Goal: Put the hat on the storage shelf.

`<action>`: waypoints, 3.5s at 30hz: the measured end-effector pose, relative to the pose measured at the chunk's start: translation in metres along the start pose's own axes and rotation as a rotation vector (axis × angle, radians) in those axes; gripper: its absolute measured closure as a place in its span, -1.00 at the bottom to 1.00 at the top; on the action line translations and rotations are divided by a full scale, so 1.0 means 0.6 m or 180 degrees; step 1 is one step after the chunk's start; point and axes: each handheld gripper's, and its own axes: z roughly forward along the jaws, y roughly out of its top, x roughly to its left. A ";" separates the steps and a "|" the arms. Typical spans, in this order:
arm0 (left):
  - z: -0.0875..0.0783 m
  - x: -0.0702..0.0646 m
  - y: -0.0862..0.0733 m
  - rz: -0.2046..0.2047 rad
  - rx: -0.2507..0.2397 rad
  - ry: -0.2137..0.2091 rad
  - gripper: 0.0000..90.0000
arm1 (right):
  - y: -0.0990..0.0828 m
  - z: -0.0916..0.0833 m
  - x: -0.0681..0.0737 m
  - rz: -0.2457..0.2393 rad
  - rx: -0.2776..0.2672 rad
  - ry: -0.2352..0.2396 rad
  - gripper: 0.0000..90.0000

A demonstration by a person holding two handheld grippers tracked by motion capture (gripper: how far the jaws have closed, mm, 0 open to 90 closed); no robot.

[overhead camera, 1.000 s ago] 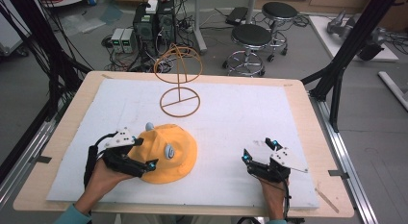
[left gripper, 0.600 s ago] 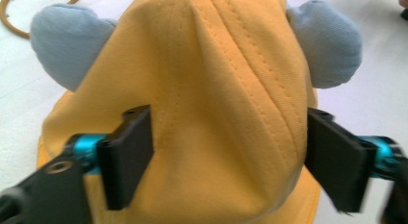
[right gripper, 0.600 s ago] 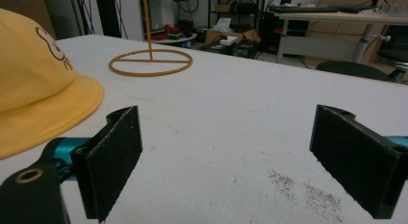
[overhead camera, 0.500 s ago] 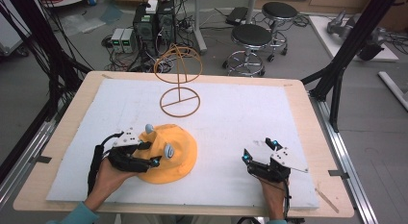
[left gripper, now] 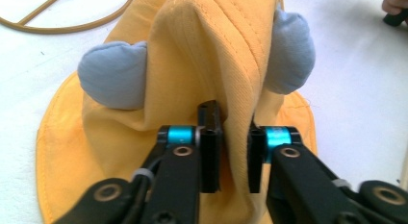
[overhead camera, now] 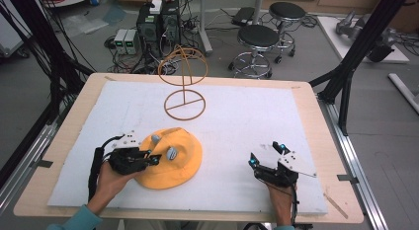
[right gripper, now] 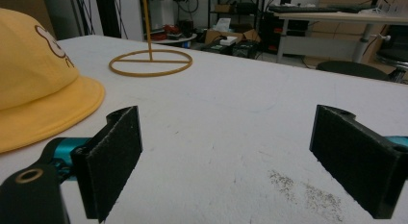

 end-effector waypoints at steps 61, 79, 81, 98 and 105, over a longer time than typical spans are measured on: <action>-0.215 0.111 0.258 0.0165 -0.0464 0.0923 0.93 | 0.000 0.000 -0.001 0.0025 0.0009 0.0023 -0.78; -0.195 0.135 0.360 0.0173 -0.0628 0.1072 0.93 | 0.000 0.001 0.001 -0.0005 0.0019 0.0029 -0.78; -0.187 0.139 0.372 0.0152 -0.0651 0.1082 0.93 | 0.000 0.001 0.001 -0.0008 0.0018 0.0022 -0.78; -0.078 0.135 0.449 0.0204 -0.0587 0.0903 0.93 | 0.000 0.000 0.001 0.0006 0.0014 0.0014 -0.78; -0.032 0.131 0.463 0.0195 -0.0550 0.0819 0.93 | 0.000 0.000 0.000 0.0021 0.0010 0.0015 -0.78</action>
